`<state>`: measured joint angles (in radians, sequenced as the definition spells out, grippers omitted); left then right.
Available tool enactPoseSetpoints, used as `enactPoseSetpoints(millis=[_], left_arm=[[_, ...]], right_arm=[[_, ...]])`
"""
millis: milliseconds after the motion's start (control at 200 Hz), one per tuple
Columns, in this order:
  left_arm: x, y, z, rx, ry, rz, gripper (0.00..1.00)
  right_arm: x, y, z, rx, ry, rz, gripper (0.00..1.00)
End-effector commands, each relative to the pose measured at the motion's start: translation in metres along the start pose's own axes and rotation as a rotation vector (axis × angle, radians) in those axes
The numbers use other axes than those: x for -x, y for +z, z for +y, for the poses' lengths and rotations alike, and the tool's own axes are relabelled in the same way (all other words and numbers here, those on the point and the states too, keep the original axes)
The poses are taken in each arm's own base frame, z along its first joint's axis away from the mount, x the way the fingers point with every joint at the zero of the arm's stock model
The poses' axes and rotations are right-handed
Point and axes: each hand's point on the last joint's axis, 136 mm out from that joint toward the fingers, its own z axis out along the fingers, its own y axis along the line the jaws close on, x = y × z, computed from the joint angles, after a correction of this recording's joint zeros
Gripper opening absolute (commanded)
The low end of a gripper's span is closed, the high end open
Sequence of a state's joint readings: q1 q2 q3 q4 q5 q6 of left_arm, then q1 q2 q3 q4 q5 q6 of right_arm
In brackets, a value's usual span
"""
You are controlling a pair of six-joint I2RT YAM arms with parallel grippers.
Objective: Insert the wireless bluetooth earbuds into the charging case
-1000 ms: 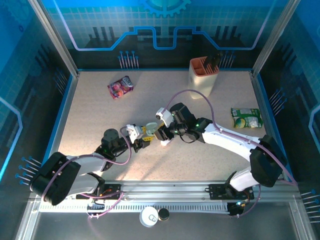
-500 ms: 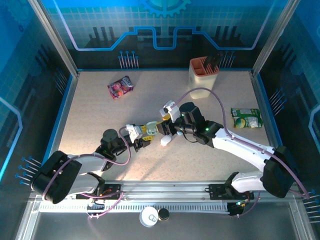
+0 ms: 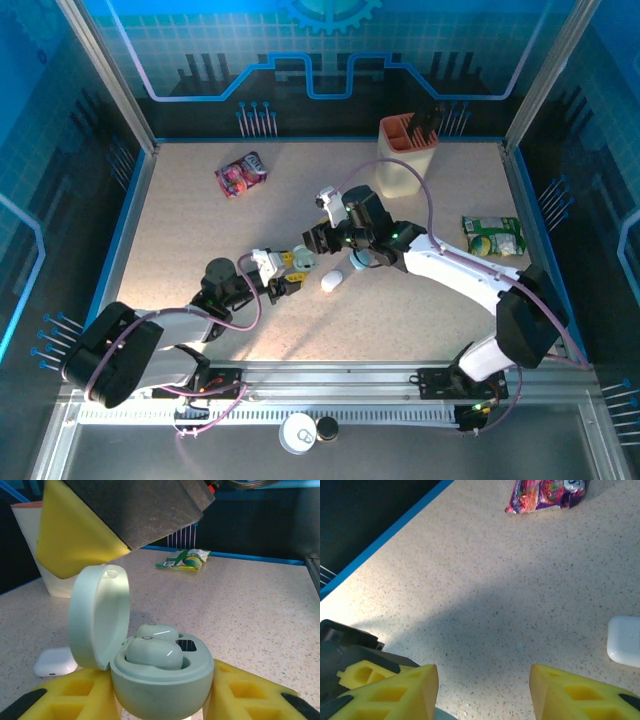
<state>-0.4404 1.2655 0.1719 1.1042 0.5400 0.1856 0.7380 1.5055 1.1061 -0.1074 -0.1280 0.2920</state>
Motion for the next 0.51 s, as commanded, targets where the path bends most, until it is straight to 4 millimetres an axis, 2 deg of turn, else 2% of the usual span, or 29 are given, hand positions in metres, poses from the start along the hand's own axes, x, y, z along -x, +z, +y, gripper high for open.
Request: enactPoseSetpoints(millis=[0,115,220,310,400,500], left_arm=[[0.021,-0.003,-0.001,0.002,0.032,-0.070,0.39],[0.026,-0.004,0.006,0.039,-0.009,-0.080,0.38],[0.032,-0.002,0.012,0.060,-0.043,-0.091,0.37],[0.040,0.000,0.017,0.075,-0.082,-0.118,0.37],[0.049,0.002,0.020,0.072,-0.117,-0.154,0.37],[0.058,0.004,0.019,0.052,-0.120,-0.208,0.37]], right_arm=[[-0.016,-0.006,0.004,0.037,-0.060,0.058,0.51],[-0.022,-0.019,0.010,0.063,-0.082,0.049,0.52],[-0.018,-0.034,0.000,0.004,-0.023,-0.005,0.54],[-0.015,-0.049,-0.010,0.003,0.093,-0.032,0.61],[-0.014,-0.061,-0.012,0.079,0.239,-0.047,0.67],[-0.009,-0.071,0.004,0.250,0.390,-0.052,0.70]])
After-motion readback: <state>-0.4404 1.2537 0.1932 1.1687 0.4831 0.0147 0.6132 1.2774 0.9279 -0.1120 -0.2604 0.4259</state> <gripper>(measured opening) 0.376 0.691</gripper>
